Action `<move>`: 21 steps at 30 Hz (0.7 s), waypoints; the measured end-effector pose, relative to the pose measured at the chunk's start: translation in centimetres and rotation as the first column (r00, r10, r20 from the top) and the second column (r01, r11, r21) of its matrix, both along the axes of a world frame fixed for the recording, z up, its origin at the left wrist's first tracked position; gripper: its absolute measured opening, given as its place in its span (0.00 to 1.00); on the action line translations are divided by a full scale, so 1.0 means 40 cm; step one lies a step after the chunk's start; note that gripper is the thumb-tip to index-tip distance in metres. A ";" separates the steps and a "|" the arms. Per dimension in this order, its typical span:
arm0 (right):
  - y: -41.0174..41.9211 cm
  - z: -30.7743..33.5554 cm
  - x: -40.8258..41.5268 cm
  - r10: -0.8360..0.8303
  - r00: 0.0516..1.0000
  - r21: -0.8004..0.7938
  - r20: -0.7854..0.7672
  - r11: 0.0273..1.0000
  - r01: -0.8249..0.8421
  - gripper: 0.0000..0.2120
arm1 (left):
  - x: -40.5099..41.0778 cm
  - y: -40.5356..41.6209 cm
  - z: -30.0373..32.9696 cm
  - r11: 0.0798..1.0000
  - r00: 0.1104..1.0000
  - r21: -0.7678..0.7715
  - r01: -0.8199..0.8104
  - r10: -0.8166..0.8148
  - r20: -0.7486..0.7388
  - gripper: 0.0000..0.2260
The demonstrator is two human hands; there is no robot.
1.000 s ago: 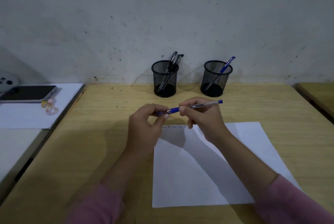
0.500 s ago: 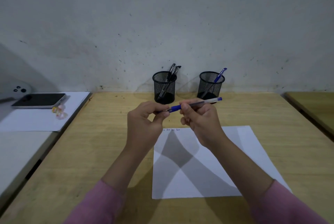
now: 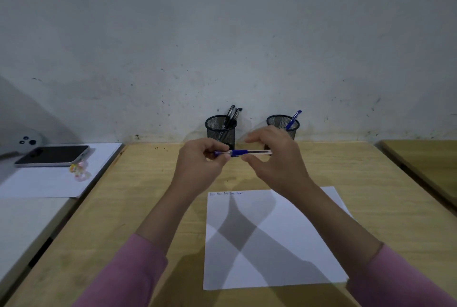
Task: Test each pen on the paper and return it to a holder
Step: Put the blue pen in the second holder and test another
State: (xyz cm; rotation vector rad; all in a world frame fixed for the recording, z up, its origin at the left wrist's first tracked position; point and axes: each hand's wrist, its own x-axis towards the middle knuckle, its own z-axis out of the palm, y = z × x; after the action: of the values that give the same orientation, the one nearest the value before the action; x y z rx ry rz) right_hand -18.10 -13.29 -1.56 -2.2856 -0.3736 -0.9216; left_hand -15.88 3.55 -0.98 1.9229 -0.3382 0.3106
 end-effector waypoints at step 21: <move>-0.332 0.094 0.258 -0.315 0.948 0.389 -0.051 0.868 0.310 0.17 | 0.279 -0.392 -0.060 0.899 0.997 0.431 0.077 -0.059 -0.053 0.30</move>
State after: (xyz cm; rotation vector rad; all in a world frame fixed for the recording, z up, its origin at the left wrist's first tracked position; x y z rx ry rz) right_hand -7.77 -26.58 2.20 -1.9924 0.1779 -1.0629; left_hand -4.71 -12.15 -3.39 2.3457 -0.4787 0.1573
